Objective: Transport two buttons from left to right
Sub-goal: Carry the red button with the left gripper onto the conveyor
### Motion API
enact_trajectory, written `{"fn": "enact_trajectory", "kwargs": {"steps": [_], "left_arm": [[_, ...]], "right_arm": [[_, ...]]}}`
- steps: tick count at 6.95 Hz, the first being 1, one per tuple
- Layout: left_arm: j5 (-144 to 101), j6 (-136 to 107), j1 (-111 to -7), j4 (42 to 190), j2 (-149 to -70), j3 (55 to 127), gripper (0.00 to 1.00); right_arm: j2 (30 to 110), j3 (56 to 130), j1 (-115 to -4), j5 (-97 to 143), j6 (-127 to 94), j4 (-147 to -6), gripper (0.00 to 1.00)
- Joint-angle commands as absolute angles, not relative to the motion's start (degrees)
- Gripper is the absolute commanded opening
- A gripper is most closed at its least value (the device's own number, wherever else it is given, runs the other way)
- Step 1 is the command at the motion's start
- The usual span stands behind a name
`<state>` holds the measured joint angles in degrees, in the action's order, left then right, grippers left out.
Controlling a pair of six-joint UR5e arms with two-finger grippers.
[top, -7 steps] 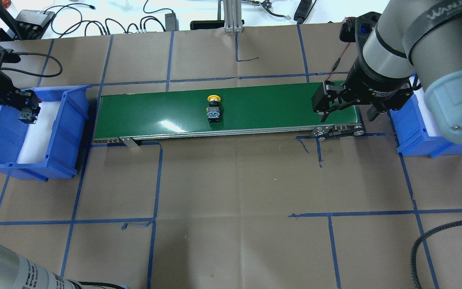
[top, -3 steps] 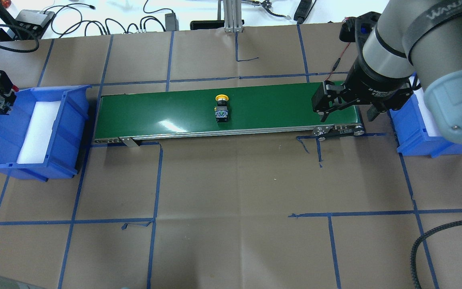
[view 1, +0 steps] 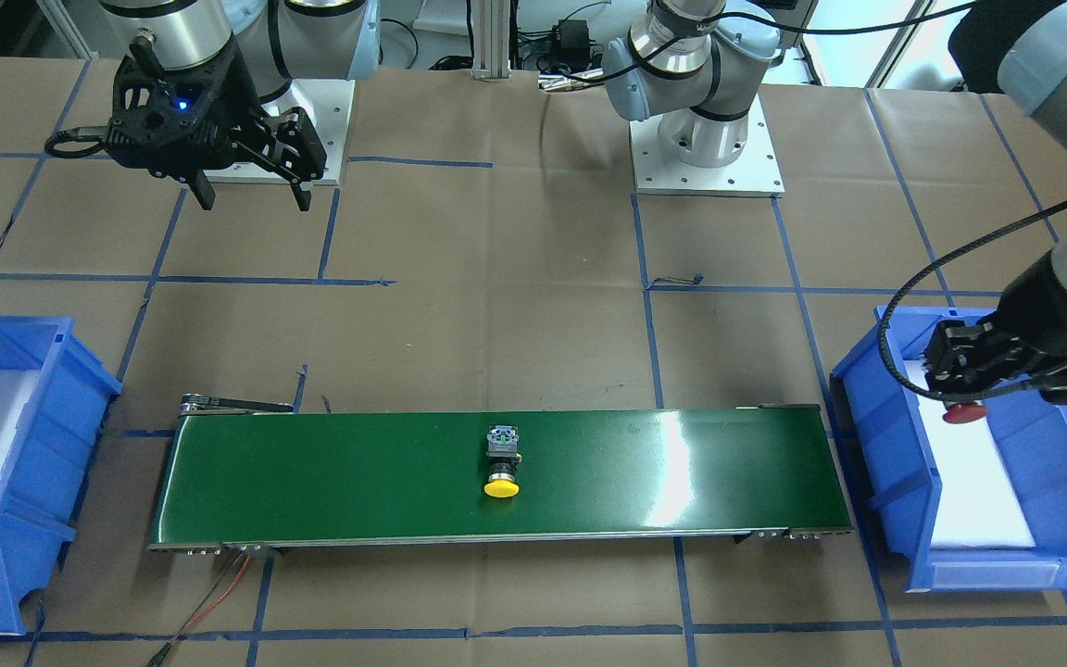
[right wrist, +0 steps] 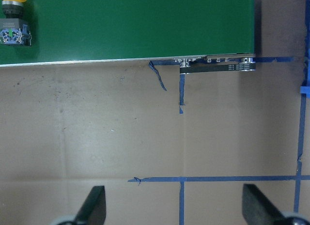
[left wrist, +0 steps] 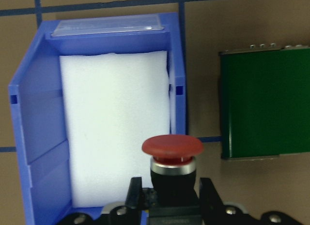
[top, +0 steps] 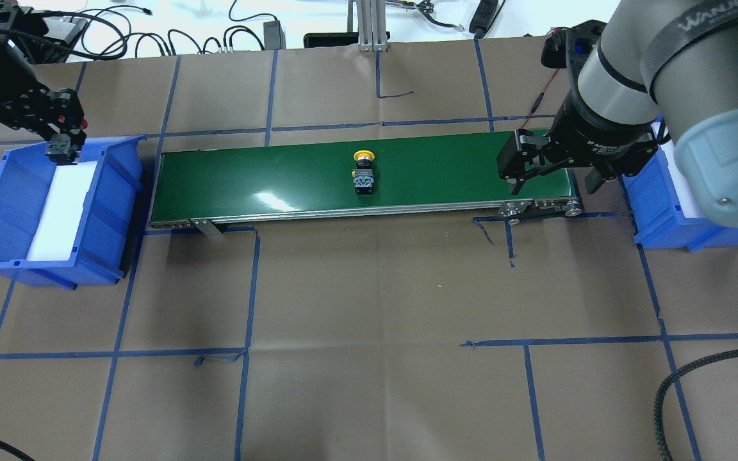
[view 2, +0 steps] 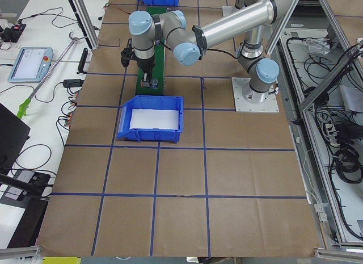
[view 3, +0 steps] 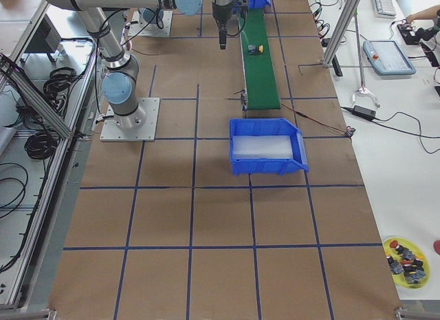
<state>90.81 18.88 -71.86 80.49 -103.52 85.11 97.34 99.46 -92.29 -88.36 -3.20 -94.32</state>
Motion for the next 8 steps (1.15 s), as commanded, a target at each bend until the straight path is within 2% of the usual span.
{"fn": "enact_trajectory", "kwargs": {"steps": [1, 4, 8], "left_arm": [[91.1, 7.7, -80.2, 79.5, -104.7, 86.3, 0.08], [91.0, 7.0, -81.0, 75.2, -109.4, 89.0, 0.08], [91.1, 10.9, -80.8, 57.2, -110.6, 100.4, 0.08]], "right_arm": [[97.4, 99.4, -92.2, -88.3, -3.2, -94.5, 1.0], [97.3, 99.5, -92.3, -88.3, -3.2, -94.5, 1.0], [97.3, 99.5, -92.3, -88.4, -3.2, -94.5, 1.0]]}}
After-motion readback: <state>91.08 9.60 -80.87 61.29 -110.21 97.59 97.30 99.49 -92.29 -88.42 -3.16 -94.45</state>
